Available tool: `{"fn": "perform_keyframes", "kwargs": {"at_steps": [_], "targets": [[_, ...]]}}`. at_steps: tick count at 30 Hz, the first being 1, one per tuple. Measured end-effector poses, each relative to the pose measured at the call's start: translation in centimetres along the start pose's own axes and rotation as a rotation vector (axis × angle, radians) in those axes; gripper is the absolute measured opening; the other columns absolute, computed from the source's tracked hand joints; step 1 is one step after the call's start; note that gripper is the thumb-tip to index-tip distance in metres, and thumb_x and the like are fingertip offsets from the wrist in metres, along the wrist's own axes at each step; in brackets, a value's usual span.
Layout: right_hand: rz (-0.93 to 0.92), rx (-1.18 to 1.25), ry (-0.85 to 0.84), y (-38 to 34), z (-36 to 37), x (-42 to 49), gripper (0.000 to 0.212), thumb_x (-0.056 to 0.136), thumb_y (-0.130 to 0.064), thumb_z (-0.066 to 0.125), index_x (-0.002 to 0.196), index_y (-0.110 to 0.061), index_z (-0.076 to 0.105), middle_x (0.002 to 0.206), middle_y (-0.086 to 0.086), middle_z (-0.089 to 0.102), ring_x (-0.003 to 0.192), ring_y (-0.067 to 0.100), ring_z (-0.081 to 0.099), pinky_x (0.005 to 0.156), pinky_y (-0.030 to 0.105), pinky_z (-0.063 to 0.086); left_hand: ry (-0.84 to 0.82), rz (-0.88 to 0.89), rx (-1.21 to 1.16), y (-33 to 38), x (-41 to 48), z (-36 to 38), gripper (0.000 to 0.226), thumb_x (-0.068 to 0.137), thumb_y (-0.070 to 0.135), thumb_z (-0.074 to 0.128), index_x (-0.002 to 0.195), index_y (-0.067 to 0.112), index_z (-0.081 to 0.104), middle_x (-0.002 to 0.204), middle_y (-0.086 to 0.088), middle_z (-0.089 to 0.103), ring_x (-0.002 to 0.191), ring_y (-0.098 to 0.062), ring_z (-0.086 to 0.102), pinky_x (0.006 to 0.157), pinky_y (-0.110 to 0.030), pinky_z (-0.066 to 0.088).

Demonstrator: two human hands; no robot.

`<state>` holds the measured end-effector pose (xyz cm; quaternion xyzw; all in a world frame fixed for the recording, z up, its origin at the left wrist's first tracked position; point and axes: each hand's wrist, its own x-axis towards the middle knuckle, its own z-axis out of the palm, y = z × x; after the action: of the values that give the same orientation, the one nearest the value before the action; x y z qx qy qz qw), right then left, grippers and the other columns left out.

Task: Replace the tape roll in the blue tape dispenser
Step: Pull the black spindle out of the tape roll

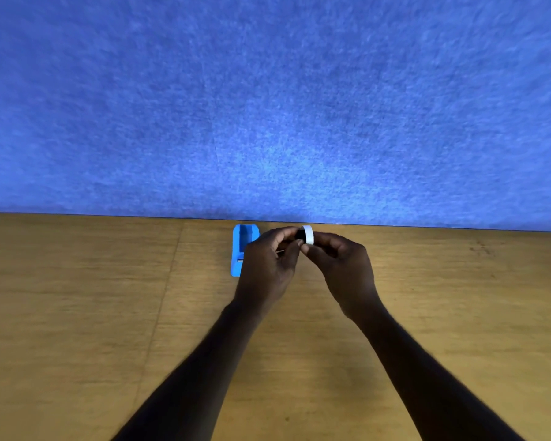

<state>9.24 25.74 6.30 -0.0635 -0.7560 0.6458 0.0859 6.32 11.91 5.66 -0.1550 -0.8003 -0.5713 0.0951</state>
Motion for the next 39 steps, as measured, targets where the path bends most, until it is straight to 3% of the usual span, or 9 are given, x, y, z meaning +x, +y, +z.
{"fn": "perform_keyframes", "kwargs": {"at_steps": [4,8,14,18,21,27,33,39], "targets": [[0.013,0.012,0.007,0.2,0.0,-0.2,0.018,0.083,-0.025,0.073,0.098,-0.034,0.076,0.099,-0.012,0.077,0.097,0.006,0.071,0.089,0.035,0.056,0.003,0.013,-0.006,-0.3,-0.5,0.3,0.022,0.093,0.011,0.065,0.115,0.011,0.069,0.099,0.010,0.071,0.096,0.000,0.067,0.078,-0.005,0.047],[-0.029,-0.043,0.048,0.2,-0.1,-0.3,0.017,0.083,-0.022,0.073,0.093,-0.036,0.077,0.098,-0.016,0.074,0.094,0.003,0.069,0.083,0.030,0.055,0.009,0.035,0.006,-0.3,-0.4,0.7,0.023,0.094,0.008,0.063,0.115,0.010,0.070,0.103,0.001,0.074,0.095,-0.005,0.068,0.082,-0.011,0.049],[-0.062,-0.088,0.014,-0.4,-0.3,-0.2,0.026,0.085,-0.022,0.073,0.096,-0.046,0.070,0.096,-0.022,0.074,0.092,-0.002,0.069,0.075,0.017,0.053,0.042,-0.006,-0.034,-0.5,-0.4,0.9,0.022,0.094,0.012,0.064,0.116,0.012,0.070,0.097,0.020,0.067,0.094,0.009,0.064,0.080,-0.006,0.047],[-0.121,-0.134,0.052,-0.3,-0.4,-0.1,0.022,0.086,-0.016,0.072,0.106,-0.024,0.072,0.094,-0.015,0.076,0.089,-0.005,0.069,0.071,0.006,0.049,0.066,-0.022,-0.041,-0.6,-0.4,1.0,0.023,0.094,0.013,0.063,0.116,0.011,0.069,0.098,0.017,0.068,0.095,0.010,0.064,0.080,-0.005,0.046],[-0.164,-0.198,0.059,-0.3,-0.4,-0.2,0.021,0.088,-0.017,0.069,0.109,-0.020,0.073,0.096,-0.016,0.075,0.089,-0.007,0.068,0.072,0.005,0.047,0.065,-0.001,-0.017,-0.7,-0.2,1.0,0.025,0.093,0.013,0.064,0.117,0.011,0.069,0.099,0.021,0.066,0.095,0.014,0.062,0.081,-0.003,0.044],[-0.131,-0.130,0.097,-0.1,0.1,-0.4,0.023,0.092,-0.015,0.065,0.113,-0.020,0.072,0.101,-0.010,0.076,0.094,0.001,0.070,0.078,0.017,0.055,0.083,0.079,0.020,-0.5,-0.4,1.4,0.027,0.093,0.007,0.062,0.119,0.010,0.068,0.106,0.009,0.069,0.096,0.010,0.063,0.084,-0.008,0.046],[-0.140,-0.161,0.133,0.0,0.3,-0.7,0.025,0.095,-0.012,0.060,0.114,-0.023,0.071,0.099,-0.011,0.075,0.092,0.003,0.070,0.077,0.025,0.059,0.088,0.123,0.059,-0.5,-0.3,1.6,0.028,0.092,-0.001,0.062,0.119,0.006,0.068,0.104,-0.005,0.074,0.094,-0.008,0.068,0.083,-0.013,0.050],[0.023,-0.031,0.119,0.0,0.4,-0.1,0.019,0.092,-0.012,0.061,0.103,-0.022,0.073,0.094,-0.004,0.076,0.090,0.016,0.071,0.084,0.045,0.058,0.103,0.021,0.016,-0.6,-0.6,2.1,0.024,0.096,0.002,0.059,0.118,0.003,0.067,0.106,-0.007,0.073,0.100,-0.016,0.068,0.087,-0.034,0.056]]}}
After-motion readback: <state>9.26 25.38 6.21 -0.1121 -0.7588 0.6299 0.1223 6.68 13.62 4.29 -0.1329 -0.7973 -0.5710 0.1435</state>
